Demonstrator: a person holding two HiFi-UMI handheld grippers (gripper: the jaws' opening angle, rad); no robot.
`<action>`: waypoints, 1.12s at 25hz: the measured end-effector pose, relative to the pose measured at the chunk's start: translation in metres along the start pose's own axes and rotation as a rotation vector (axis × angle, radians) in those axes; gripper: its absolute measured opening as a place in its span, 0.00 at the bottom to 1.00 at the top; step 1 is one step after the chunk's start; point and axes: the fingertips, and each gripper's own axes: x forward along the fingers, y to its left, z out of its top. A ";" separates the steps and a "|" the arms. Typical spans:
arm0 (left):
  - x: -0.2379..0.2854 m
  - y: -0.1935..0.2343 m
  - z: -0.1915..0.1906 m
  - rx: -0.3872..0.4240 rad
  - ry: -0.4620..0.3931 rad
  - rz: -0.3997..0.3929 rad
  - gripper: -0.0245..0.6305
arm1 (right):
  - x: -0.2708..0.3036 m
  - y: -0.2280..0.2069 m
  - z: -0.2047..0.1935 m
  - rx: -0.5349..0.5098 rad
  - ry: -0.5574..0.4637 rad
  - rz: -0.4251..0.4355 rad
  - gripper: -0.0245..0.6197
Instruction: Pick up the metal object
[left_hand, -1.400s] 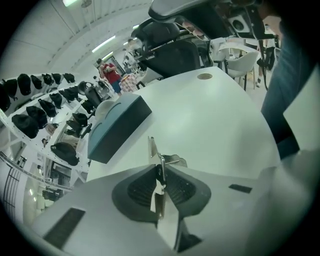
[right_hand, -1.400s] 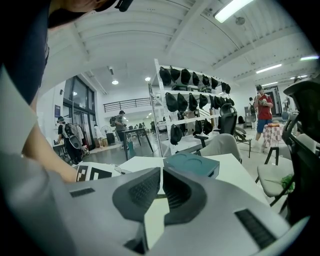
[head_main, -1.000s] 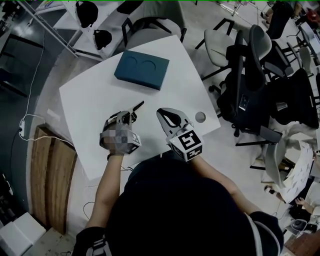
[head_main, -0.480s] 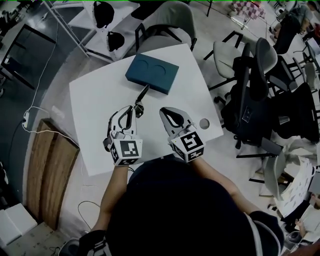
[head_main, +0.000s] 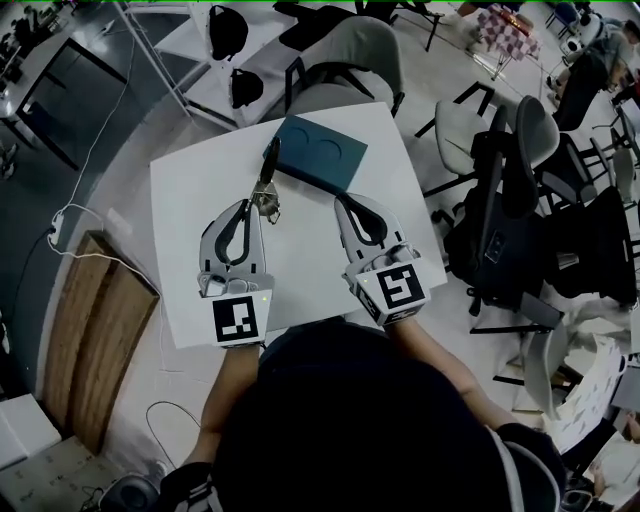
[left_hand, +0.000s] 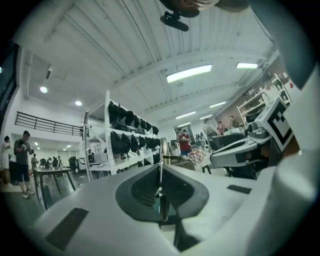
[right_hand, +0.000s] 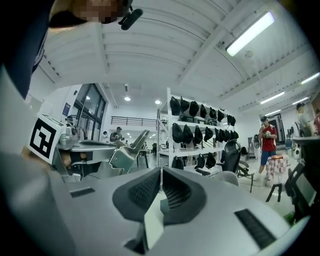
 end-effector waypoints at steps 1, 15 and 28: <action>-0.002 0.003 0.007 -0.016 -0.016 0.012 0.08 | 0.001 0.000 0.011 -0.020 -0.031 0.001 0.08; -0.016 0.036 0.068 -0.096 -0.147 0.096 0.08 | 0.000 0.002 0.095 -0.107 -0.202 -0.021 0.08; -0.015 0.035 0.066 -0.091 -0.145 0.088 0.08 | 0.003 -0.001 0.084 -0.095 -0.165 -0.011 0.08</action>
